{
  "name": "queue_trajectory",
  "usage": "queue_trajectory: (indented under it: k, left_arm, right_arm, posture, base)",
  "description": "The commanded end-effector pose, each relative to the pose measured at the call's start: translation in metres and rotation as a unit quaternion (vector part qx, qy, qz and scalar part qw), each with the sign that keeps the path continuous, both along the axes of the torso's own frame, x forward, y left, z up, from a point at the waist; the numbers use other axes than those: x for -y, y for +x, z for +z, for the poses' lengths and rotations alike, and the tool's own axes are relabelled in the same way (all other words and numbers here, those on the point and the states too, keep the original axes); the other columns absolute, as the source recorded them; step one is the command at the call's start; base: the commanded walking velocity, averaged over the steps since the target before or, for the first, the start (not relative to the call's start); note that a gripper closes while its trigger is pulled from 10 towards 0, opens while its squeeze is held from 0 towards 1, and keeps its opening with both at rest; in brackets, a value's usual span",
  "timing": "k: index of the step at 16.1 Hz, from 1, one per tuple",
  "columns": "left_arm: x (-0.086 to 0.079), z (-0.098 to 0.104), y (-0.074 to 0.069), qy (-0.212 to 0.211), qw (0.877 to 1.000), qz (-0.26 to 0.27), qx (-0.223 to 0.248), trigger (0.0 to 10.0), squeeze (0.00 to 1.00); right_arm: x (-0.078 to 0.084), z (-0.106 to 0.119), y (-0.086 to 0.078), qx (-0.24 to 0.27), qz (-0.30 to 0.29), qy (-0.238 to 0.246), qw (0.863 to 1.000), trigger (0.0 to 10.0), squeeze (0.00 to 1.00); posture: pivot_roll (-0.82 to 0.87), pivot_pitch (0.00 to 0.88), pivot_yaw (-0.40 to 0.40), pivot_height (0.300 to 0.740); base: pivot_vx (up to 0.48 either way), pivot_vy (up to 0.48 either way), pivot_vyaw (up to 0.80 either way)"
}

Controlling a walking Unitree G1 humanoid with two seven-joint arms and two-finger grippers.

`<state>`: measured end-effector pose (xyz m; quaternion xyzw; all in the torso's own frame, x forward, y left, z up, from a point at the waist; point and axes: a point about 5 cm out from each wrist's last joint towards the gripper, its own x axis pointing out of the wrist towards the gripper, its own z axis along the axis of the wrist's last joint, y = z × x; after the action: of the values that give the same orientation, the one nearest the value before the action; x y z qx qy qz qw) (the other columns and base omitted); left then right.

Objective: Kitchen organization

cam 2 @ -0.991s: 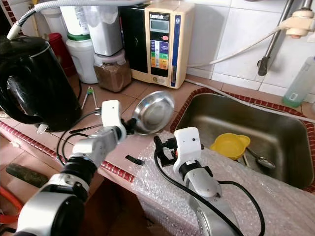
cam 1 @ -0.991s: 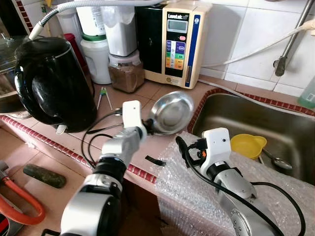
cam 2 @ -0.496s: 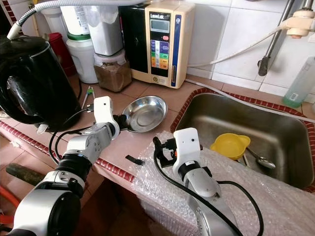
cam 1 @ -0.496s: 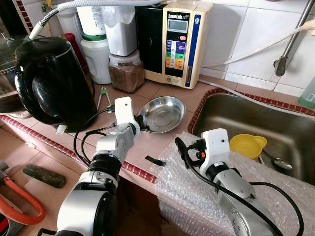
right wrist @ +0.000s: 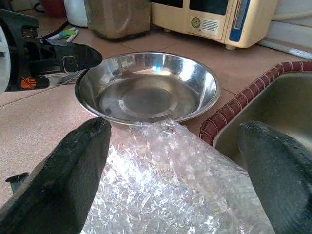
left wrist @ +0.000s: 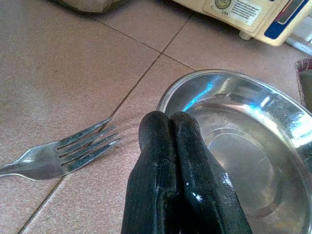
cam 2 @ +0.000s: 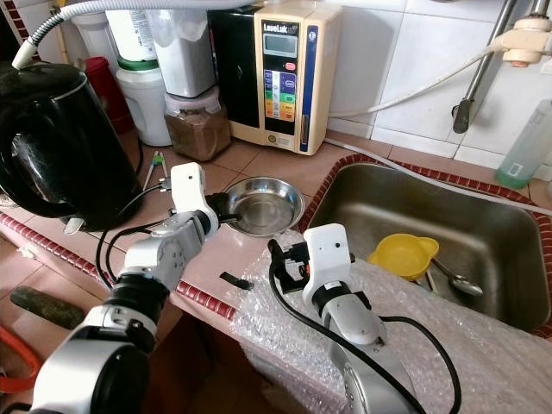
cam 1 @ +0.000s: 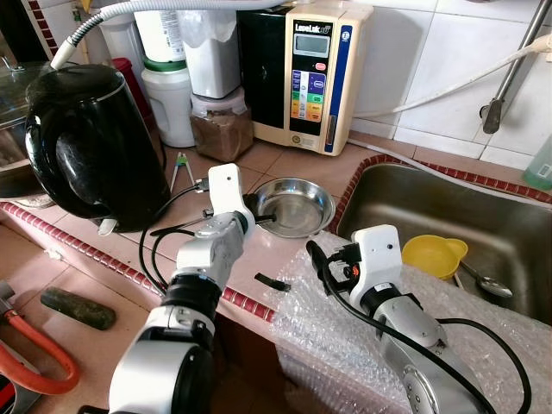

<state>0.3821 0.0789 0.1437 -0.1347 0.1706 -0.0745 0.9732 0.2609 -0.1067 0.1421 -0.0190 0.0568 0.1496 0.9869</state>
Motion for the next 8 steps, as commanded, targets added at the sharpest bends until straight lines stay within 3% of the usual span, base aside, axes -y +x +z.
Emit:
queue_trajectory:
  k: [1, 3, 4, 8]
  left_arm:
    - [0.0016, 0.0033, -0.0017, 0.005, 1.0, -0.011, 0.019, 10.0, 0.0]
    - [0.0036, 0.0009, -0.0041, 0.003, 1.0, -0.021, 0.019, 10.0, 0.0]
    - [0.0047, 0.0004, -0.0053, -0.016, 0.999, -0.022, 0.017, 10.0, 1.0]
    - [0.0057, 0.0009, -0.0048, -0.014, 1.0, -0.021, 0.019, 10.0, 1.0]
  right_arm:
    - [0.0014, 0.0026, 0.0021, 0.006, -0.004, 0.001, 1.0, 10.0, 1.0]
    - [0.001, 0.0024, 0.0021, 0.006, -0.003, 0.001, 1.0, 10.0, 1.0]
    - [0.0005, 0.0027, 0.0023, 0.007, -0.003, 0.001, 1.0, 10.0, 1.0]
    - [0.0002, 0.0033, 0.0041, 0.009, -0.004, 0.002, 1.0, 10.0, 1.0]
  posture:
    - [0.02, 0.0, 0.05, 0.74]
    - [0.02, 0.0, 0.051, 0.74]
    - [0.02, 0.0, 0.051, 0.74]
    - [0.02, 0.0, 0.055, 0.74]
  base:
    - [0.0, 0.0, 0.0]
    - [0.0, 0.0, 0.0]
    - [0.0, 0.0, 0.0]
    - [0.0, 0.0, 0.0]
